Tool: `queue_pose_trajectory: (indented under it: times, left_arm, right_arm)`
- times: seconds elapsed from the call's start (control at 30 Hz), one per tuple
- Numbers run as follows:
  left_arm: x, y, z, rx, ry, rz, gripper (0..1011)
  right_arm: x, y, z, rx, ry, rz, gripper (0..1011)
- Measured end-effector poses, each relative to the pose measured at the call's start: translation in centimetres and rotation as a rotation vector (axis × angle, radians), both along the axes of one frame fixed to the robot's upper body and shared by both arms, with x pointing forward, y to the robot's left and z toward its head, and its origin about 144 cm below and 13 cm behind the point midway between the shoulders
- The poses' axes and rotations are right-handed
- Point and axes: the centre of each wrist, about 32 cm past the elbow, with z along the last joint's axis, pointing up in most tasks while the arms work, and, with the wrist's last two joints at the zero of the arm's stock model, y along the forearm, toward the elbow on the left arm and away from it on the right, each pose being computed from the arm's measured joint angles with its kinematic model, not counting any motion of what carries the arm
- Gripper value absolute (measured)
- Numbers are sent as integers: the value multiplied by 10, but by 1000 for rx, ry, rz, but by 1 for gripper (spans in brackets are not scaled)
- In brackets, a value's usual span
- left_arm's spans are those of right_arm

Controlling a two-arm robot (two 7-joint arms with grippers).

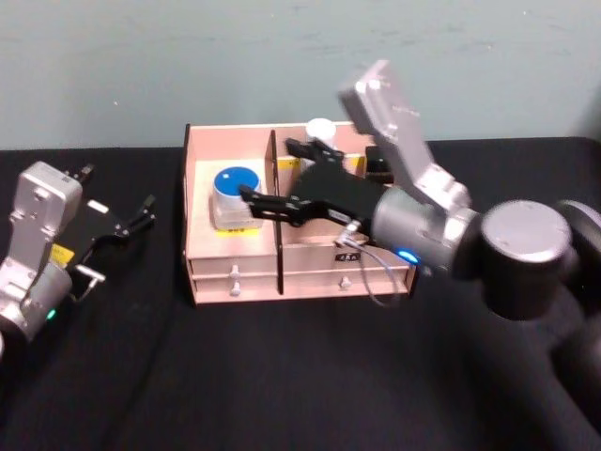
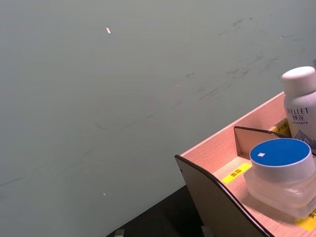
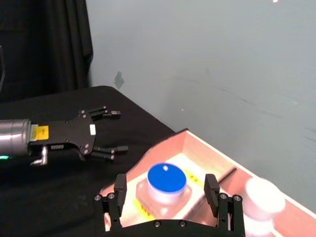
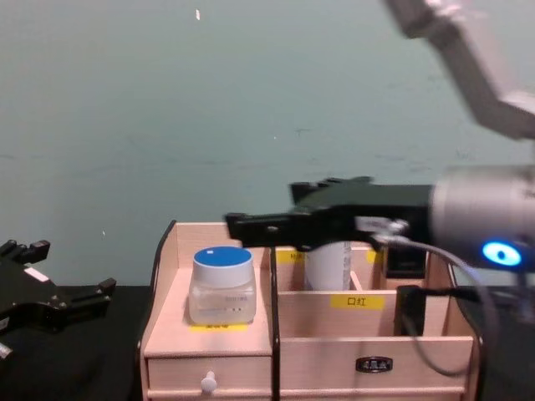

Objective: Pick up the facial cleanser and watermelon frost from the table and place them into the tiered storage box.

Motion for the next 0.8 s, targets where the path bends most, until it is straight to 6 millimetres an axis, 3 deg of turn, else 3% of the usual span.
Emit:
queue_pose_trajectory:
  times: [0.4, 0.6, 0.8]
  left_arm:
    - [0, 0, 0, 0, 0, 0, 1001]
    - [0, 0, 0, 0, 0, 0, 1001]
    - [0, 0, 0, 0, 0, 0, 1001]
  right_arm:
    - [-53, -63, -22, 29, -1, -161, 1002]
    - [-63, -82, -32, 30, -39, -322, 1002]
    - [-57, -91, -43, 18, -88, -527, 1002]
